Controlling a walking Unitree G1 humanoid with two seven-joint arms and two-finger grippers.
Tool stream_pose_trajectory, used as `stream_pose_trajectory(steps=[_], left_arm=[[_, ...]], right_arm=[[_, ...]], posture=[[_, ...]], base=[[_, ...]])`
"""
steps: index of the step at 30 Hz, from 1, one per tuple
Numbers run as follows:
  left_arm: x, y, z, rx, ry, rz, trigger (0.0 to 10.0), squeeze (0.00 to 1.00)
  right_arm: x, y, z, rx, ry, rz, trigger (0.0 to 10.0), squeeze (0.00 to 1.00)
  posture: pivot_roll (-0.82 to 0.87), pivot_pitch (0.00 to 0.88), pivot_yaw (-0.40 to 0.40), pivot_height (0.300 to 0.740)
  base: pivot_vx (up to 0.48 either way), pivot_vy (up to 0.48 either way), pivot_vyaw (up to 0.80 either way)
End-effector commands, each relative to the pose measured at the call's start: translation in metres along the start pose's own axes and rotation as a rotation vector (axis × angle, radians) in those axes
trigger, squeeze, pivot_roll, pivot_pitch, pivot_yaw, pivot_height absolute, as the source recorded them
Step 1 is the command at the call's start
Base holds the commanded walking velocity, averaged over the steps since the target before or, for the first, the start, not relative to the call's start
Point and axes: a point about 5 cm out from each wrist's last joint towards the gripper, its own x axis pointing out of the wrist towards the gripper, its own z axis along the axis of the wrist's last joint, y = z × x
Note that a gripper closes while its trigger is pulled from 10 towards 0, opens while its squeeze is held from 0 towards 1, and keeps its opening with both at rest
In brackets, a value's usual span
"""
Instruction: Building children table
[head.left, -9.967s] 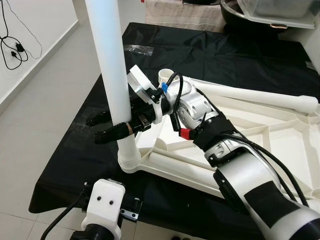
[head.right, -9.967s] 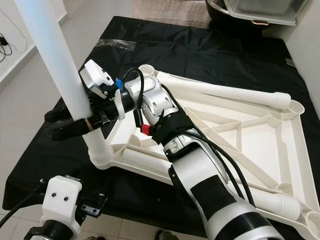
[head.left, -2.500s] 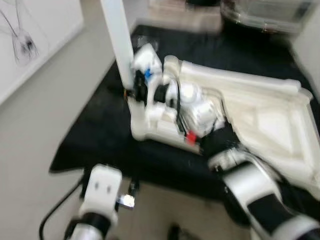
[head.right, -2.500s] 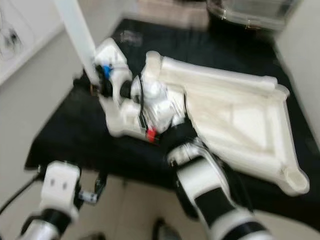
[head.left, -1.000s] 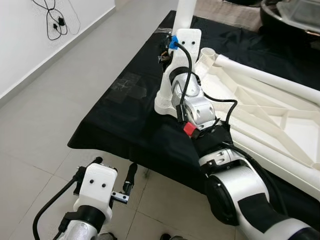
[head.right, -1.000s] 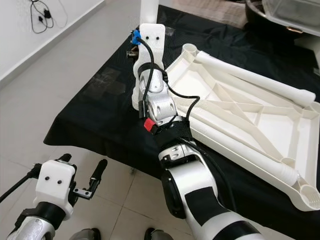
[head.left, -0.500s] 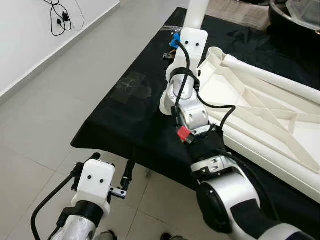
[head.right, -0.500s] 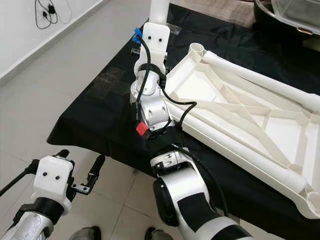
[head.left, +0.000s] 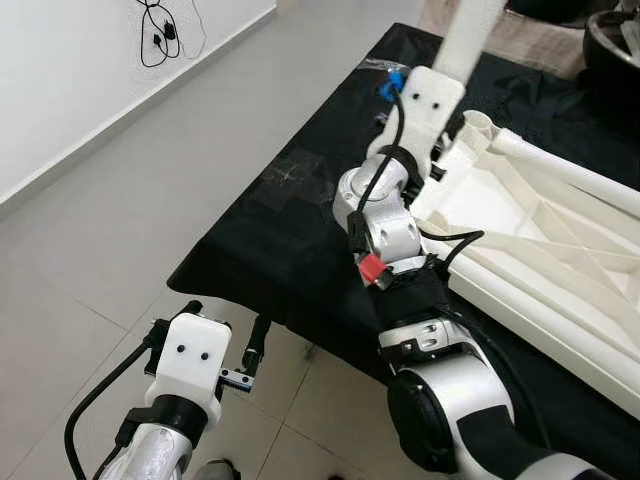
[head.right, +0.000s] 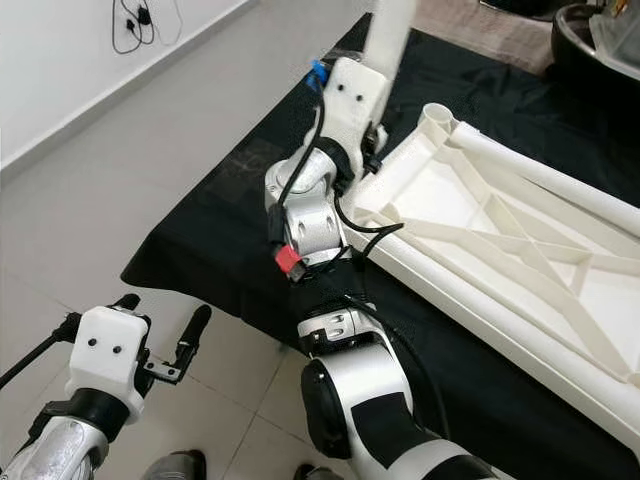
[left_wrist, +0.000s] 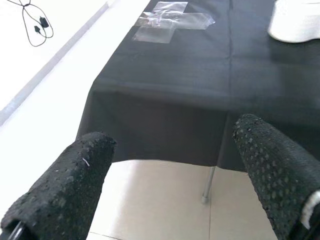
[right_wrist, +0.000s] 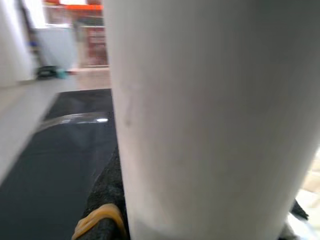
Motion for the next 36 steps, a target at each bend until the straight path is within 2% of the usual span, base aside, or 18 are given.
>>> stream_pose_trajectory(steps=[1,2,6,8,9,18,23,28,30,31,33,36], left_arm=[[-0.001,-0.002,-0.004,-0.001,0.018,-0.012,10.0,0.00],[-0.001,-0.002,-0.004,-0.001,0.018,-0.012,10.0,0.00],[0.000,-0.002,-0.004,-0.001,0.015,-0.013,10.0,0.00],[0.000,-0.002,-0.004,-0.001,0.015,-0.013,10.0,0.00],[0.000,-0.002,-0.003,0.001,0.011,-0.013,10.0,0.00],[0.002,-0.005,-0.002,-0.007,0.004,-0.029,10.0,0.00],[0.002,-0.007,-0.002,-0.012,0.006,-0.039,10.0,0.00],[0.001,-0.016,-0.001,-0.047,0.004,-0.089,10.0,0.00],[0.000,-0.027,0.003,-0.081,-0.016,-0.199,10.0,0.00],[0.000,-0.027,0.003,-0.081,-0.016,-0.199,10.0,0.00],[-0.004,-0.040,0.004,-0.091,-0.026,-0.307,10.0,0.00],[-0.006,-0.044,0.004,-0.084,-0.029,-0.330,10.0,0.00]], right_arm=[[0.016,-0.038,-0.069,-0.225,0.216,-0.181,10.0,0.00],[0.016,-0.038,-0.069,-0.225,0.216,-0.181,10.0,0.00],[0.034,-0.054,-0.074,-0.202,0.260,-0.293,10.0,0.00],[0.034,-0.054,-0.074,-0.202,0.260,-0.293,10.0,0.00],[0.044,-0.065,-0.074,-0.205,0.265,-0.353,10.0,0.00],[0.054,-0.077,-0.072,-0.206,0.245,-0.418,10.0,0.00],[0.052,-0.077,-0.074,-0.211,0.248,-0.412,10.0,0.00],[0.046,-0.065,-0.075,-0.177,0.248,-0.336,10.0,0.00],[0.042,-0.057,-0.072,-0.165,0.230,-0.291,10.0,0.00],[0.042,-0.057,-0.072,-0.165,0.230,-0.291,10.0,0.00],[0.035,-0.048,-0.071,-0.157,0.237,-0.245,10.0,0.00],[0.029,-0.043,-0.073,-0.158,0.245,-0.209,10.0,0.00]], posture=[[0.11,0.244,-0.087,0.740],[0.11,0.244,-0.087,0.740],[0.11,0.239,-0.089,0.740],[0.11,0.239,-0.089,0.740],[0.11,0.237,-0.088,0.740],[0.11,0.239,-0.081,0.740],[0.11,0.244,-0.080,0.740],[0.11,0.244,-0.075,0.740],[0.11,0.246,-0.070,0.740],[0.11,0.246,-0.070,0.740],[0.10,0.247,-0.070,0.740],[0.10,0.249,-0.068,0.740]], base=[[0.000,0.000,0.00],[0.000,0.000,0.00],[0.000,0.000,0.00],[0.000,0.000,0.00],[0.000,0.000,0.00],[0.000,0.000,0.00],[0.000,0.000,0.00],[0.000,0.000,0.00],[0.000,0.000,0.00],[0.000,0.000,0.00],[0.000,0.000,0.00],[0.000,0.000,0.00]])
